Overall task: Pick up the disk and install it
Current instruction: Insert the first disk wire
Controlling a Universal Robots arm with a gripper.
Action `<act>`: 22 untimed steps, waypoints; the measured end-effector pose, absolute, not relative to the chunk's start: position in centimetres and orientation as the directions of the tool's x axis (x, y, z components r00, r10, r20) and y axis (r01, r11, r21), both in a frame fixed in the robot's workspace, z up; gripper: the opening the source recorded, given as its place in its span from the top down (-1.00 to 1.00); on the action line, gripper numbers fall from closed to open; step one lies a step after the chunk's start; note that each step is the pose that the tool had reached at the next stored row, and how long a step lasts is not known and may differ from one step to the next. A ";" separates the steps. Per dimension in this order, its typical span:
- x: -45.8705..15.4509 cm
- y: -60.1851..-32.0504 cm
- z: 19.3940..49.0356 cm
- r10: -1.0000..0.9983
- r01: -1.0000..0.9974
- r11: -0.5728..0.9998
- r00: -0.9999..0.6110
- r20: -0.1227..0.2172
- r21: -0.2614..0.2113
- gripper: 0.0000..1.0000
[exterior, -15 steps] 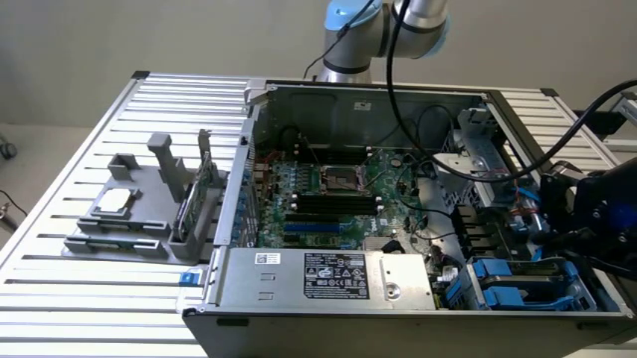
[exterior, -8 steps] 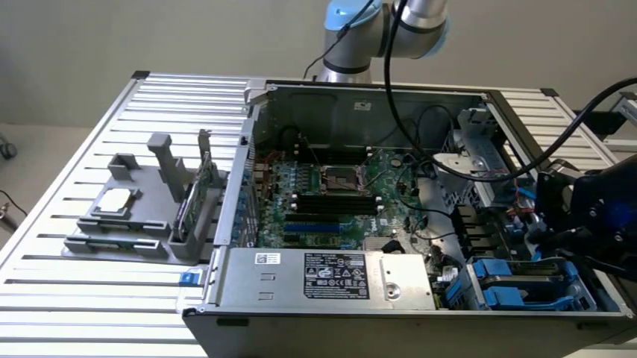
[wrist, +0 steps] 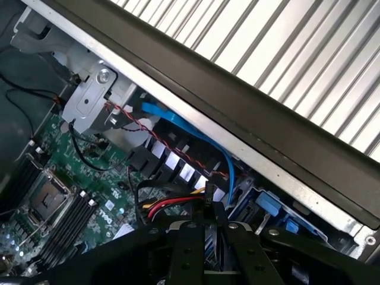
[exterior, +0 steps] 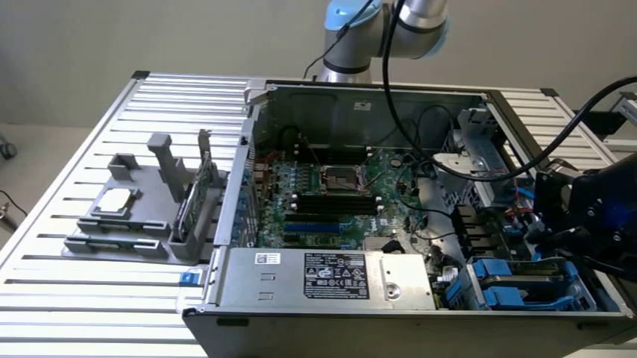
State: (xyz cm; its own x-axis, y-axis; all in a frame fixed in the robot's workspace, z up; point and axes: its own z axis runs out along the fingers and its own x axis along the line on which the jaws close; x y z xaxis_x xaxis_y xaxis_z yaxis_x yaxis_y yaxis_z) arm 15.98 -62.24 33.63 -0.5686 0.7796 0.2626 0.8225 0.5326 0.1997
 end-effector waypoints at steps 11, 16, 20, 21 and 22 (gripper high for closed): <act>15.7 -62.3 33.6 0.804 0.831 0.532 -0.557 0.210 0.164 0.65; 15.7 -62.3 33.8 0.811 0.837 0.523 -0.547 0.208 0.160 0.65; 15.7 -62.3 34.2 0.818 0.844 0.512 -0.536 0.209 0.160 0.65; 15.7 -62.3 34.2 0.820 0.846 0.509 -0.533 0.209 0.160 0.65; 15.7 -62.3 34.3 0.821 0.847 0.507 -0.531 0.209 0.160 0.65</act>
